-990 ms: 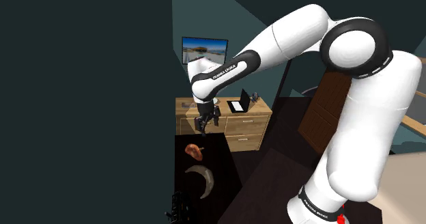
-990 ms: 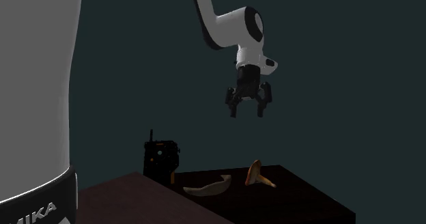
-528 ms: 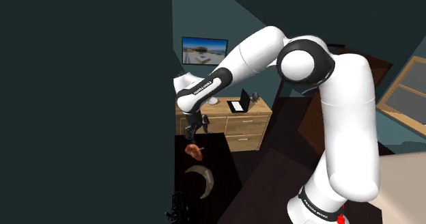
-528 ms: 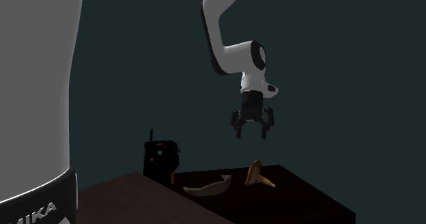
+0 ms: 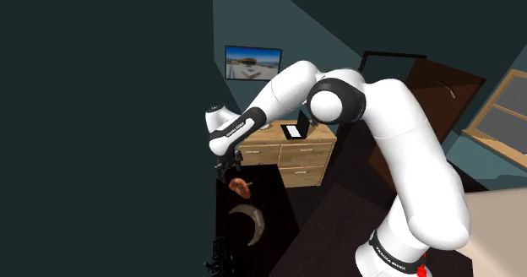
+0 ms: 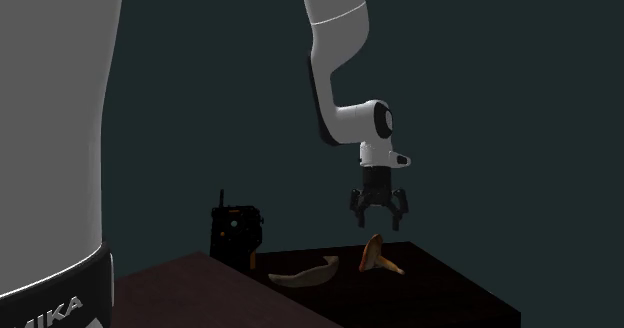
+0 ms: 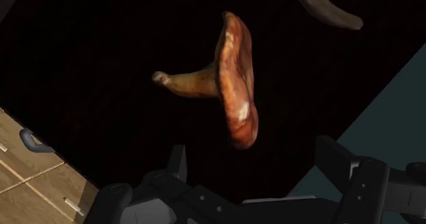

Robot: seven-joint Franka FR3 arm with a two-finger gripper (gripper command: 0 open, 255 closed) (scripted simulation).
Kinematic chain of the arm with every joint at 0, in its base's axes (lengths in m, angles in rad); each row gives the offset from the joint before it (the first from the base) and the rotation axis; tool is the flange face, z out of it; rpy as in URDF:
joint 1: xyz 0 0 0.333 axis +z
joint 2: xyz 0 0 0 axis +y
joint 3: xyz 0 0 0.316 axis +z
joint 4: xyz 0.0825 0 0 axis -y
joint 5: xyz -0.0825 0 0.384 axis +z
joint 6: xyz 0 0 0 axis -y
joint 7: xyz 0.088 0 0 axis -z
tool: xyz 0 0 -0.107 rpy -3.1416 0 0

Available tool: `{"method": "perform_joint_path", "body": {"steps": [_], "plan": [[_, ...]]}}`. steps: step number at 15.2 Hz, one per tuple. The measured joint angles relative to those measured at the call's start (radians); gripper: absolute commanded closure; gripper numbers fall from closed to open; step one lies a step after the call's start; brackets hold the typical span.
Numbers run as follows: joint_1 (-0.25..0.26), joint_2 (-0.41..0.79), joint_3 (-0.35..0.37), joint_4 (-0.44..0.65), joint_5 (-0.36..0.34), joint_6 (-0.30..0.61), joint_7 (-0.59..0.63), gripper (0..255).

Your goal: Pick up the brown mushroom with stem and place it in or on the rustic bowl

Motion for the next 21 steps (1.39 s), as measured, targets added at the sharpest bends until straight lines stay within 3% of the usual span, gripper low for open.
{"method": "perform_joint_path", "body": {"steps": [3, 6, 12, 13, 21], "plan": [[-0.002, 0.013, -0.007, 0.006, 0.004, 0.009, -0.013, 0], [0.008, 0.037, -0.011, -0.012, 0.006, -0.114, -0.002, 0], [0.01, 0.041, -0.012, -0.016, 0.006, -0.133, 0.001, 0], [0.01, 0.041, -0.012, -0.015, 0.006, -0.134, 0.001, 255], [0.011, 0.041, -0.012, -0.015, 0.006, -0.134, 0.001, 255]]}}
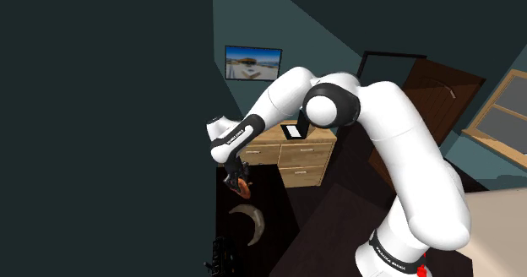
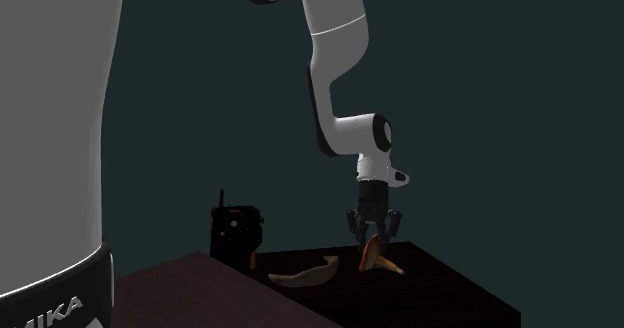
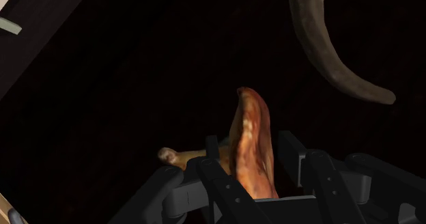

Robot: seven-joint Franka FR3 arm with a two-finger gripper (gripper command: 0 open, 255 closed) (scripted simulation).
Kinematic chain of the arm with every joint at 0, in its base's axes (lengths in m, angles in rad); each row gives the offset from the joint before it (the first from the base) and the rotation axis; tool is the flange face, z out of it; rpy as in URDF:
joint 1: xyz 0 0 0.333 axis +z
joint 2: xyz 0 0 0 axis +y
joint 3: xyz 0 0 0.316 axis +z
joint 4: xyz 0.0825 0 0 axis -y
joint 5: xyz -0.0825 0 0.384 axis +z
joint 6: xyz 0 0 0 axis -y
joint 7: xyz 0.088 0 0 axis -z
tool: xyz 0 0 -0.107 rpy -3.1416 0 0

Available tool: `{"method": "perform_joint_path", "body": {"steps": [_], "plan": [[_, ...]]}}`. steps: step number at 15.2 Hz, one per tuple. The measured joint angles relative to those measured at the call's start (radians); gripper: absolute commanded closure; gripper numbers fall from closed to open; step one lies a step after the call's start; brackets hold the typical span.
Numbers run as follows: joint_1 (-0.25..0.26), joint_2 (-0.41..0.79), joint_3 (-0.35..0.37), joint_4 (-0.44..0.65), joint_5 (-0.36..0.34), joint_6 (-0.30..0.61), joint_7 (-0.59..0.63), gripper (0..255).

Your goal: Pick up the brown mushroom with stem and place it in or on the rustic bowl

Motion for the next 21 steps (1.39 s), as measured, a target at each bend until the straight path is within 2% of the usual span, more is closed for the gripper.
{"method": "perform_joint_path", "body": {"steps": [5, 21], "plan": [[0.0, -0.024, 0.0, -0.012, 0.001, -0.013, -0.001, 255], [-0.001, -0.184, 0.003, -0.038, 0.006, -0.146, -0.016, 255]]}}
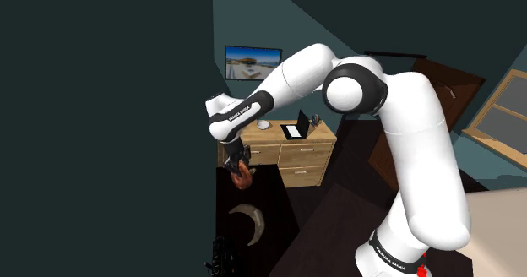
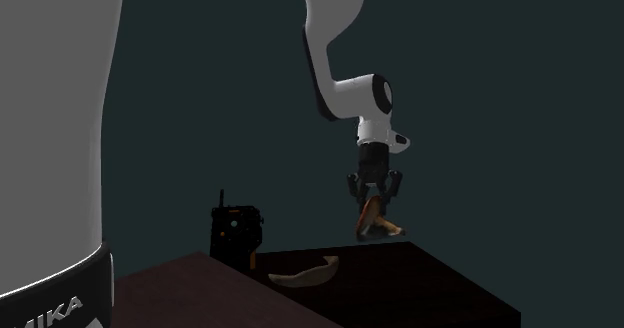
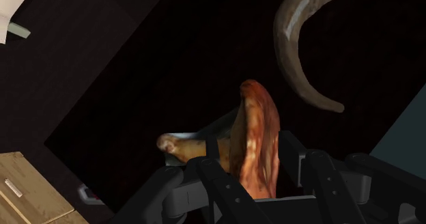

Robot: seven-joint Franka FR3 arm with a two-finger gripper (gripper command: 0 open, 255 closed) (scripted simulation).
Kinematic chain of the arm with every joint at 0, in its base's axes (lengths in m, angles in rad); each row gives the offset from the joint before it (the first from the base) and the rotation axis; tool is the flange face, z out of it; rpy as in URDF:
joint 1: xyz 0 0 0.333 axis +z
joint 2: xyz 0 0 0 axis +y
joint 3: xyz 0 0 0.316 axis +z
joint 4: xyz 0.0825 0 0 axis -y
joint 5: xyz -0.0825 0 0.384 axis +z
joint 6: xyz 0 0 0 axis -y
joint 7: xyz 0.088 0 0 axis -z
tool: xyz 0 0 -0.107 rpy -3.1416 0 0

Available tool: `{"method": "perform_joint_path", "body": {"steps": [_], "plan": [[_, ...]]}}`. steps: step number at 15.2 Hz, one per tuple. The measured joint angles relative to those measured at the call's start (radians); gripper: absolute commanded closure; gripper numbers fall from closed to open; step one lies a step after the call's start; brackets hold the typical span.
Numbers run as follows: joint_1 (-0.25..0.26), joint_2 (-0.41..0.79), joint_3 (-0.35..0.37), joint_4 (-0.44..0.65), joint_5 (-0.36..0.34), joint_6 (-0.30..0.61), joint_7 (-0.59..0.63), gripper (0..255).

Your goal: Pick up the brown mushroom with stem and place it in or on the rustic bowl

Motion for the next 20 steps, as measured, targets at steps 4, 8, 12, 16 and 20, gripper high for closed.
{"method": "perform_joint_path", "body": {"steps": [4, 8, 12, 16, 20], "plan": [[0.001, -0.035, 0.001, -0.002, 0.001, -0.033, -0.002, 255], [0.001, -0.07, 0.001, 0.004, 0.003, -0.074, -0.007, 255], [0.014, -0.12, 0.009, -0.041, 0.008, -0.08, 0.012, 255], [0.047, -0.227, 0.032, -0.189, 0.02, -0.044, 0.064, 255], [0.082, -0.328, 0.06, -0.323, 0.039, -0.015, 0.12, 255]]}}
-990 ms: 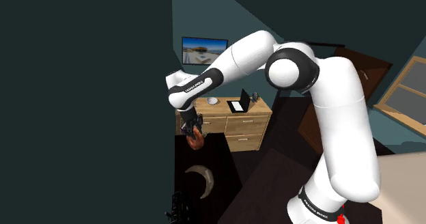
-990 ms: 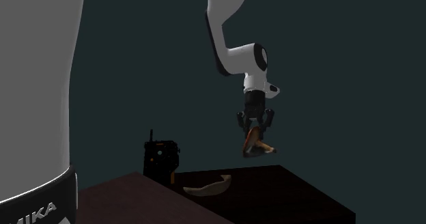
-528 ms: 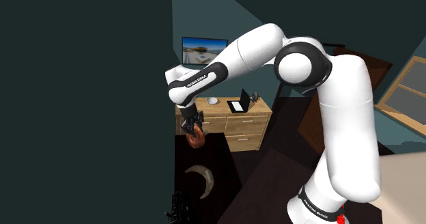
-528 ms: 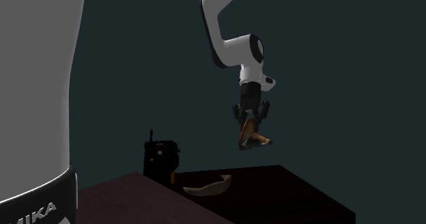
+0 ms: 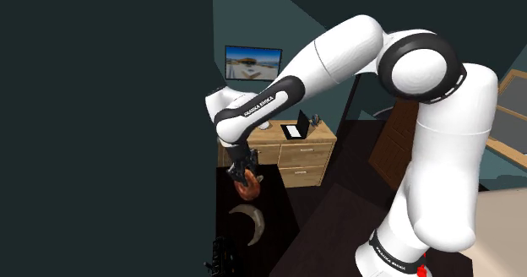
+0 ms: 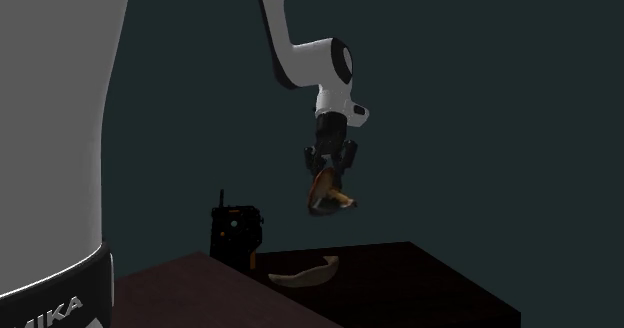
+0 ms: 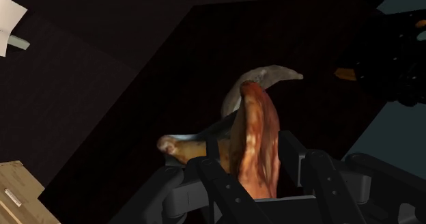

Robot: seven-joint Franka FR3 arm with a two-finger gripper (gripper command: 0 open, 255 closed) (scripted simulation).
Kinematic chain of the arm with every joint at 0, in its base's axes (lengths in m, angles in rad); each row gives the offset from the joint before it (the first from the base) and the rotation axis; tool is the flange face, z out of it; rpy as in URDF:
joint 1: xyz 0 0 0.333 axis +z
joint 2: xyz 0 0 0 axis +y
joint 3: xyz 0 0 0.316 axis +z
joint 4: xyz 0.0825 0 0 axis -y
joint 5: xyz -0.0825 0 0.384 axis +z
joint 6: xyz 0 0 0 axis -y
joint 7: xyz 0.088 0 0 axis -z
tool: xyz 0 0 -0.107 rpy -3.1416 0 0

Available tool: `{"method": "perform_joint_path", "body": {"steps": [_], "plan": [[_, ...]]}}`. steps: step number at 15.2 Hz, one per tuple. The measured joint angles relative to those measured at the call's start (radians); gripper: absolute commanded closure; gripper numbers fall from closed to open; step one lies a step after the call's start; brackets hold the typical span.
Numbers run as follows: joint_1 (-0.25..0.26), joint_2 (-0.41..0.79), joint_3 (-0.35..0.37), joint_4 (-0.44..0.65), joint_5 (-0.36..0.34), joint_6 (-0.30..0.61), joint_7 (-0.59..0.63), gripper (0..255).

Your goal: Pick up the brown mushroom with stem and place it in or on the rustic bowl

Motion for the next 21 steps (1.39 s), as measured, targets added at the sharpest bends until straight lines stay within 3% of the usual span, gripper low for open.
{"method": "perform_joint_path", "body": {"steps": [5, 21], "plan": [[0.04, -0.084, 0.035, -0.118, 0.027, 0.032, 0.062, 255], [0.049, 0.077, 0.031, -0.146, 0.009, 0.218, 0.087, 255]]}}
